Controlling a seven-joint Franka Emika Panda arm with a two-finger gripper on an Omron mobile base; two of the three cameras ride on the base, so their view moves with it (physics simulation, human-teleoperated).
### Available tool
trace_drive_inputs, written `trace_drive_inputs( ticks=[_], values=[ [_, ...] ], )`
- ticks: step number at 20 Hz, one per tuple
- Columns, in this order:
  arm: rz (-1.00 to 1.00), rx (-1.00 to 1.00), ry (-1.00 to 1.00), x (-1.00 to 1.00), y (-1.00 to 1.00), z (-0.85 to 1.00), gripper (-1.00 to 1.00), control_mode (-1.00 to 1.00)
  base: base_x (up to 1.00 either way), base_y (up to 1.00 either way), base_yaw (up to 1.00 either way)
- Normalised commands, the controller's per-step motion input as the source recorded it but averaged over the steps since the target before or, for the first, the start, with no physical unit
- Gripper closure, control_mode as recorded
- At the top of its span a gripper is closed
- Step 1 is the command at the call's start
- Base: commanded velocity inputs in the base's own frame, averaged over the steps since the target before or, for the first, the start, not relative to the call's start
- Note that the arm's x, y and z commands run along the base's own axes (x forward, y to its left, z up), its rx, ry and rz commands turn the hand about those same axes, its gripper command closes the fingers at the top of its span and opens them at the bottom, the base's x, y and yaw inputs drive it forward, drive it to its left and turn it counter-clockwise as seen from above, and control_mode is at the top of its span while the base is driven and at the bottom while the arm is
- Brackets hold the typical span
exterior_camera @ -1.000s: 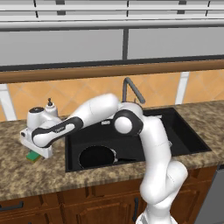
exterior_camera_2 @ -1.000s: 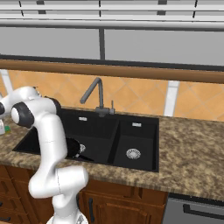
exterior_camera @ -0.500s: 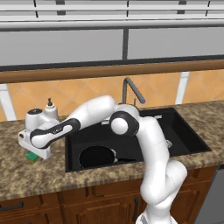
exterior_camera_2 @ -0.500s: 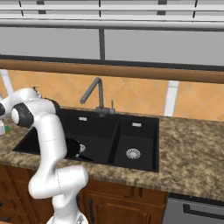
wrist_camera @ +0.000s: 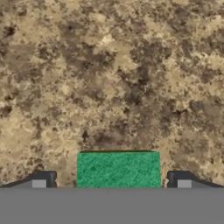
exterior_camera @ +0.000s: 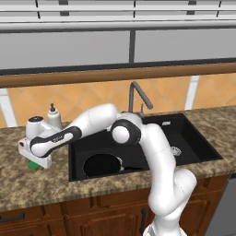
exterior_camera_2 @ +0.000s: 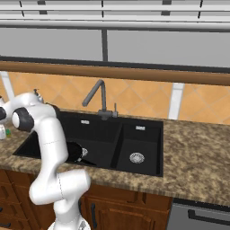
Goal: Pick the pan and sponge and place them into the sink. Then turn on the water.
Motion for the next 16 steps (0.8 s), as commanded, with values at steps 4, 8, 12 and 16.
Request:
trace_drive_inputs(
  ticks=[4, 8, 12, 16],
  values=[
    [0.0, 0.0, 0.0, 0.06, 0.1, -0.34, -1.0, -1.0, 0.0, 0.0, 0.0],
    [0.0, 0.0, 0.0, 0.0, 0.13, -0.33, -1.0, -1.0, 0.0, 0.0, 0.0],
    [0.0, 0.0, 0.0, 0.0, 0.0, -0.2, 1.0, -1.0, 0.0, 0.0, 0.0],
    [0.0, 0.06, -0.04, -0.02, -0.06, -0.32, 1.0, -1.0, 0.0, 0.0, 0.0]
  ],
)
